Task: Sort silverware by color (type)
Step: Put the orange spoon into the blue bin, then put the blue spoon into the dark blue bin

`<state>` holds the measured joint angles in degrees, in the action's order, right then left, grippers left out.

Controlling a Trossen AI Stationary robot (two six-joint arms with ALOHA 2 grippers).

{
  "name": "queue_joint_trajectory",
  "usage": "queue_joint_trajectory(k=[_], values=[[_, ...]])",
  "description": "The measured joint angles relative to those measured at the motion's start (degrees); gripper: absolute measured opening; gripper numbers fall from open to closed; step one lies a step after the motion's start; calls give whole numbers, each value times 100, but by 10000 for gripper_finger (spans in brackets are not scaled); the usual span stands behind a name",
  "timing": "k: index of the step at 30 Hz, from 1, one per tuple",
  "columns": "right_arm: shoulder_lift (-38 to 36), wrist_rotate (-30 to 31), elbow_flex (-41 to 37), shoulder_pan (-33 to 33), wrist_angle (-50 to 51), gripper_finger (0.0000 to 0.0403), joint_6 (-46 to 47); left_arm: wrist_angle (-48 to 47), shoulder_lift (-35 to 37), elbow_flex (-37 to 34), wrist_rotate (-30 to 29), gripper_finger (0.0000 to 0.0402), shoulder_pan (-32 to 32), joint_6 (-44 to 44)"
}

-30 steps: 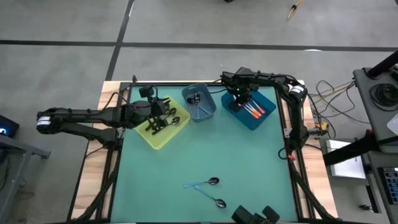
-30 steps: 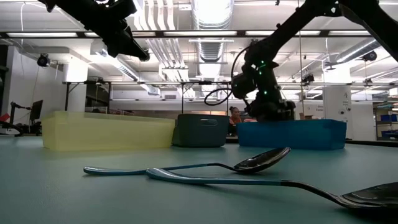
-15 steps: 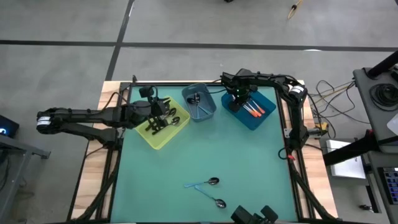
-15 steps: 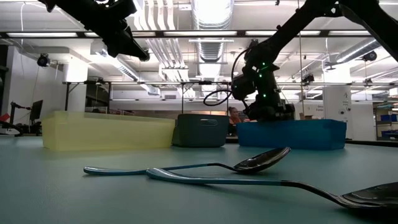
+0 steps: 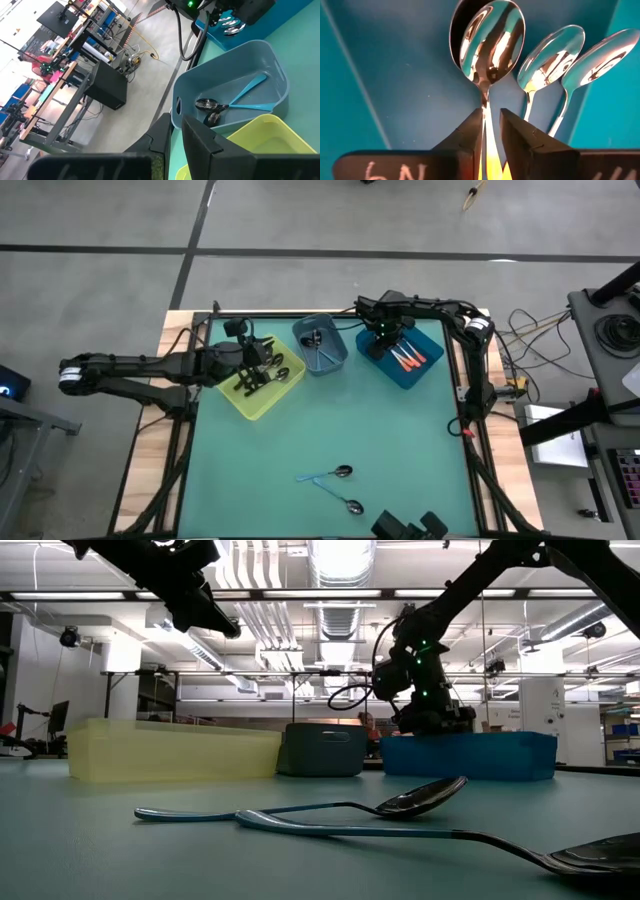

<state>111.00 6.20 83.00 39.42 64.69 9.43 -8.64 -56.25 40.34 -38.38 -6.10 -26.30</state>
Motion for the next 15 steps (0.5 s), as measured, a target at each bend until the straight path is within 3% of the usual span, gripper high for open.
queue_joint_trajectory(k=[15], values=[[-833, 6, 20, -322, 63, 69, 340, -9, 0, 0, 4, 29, 3, 557]])
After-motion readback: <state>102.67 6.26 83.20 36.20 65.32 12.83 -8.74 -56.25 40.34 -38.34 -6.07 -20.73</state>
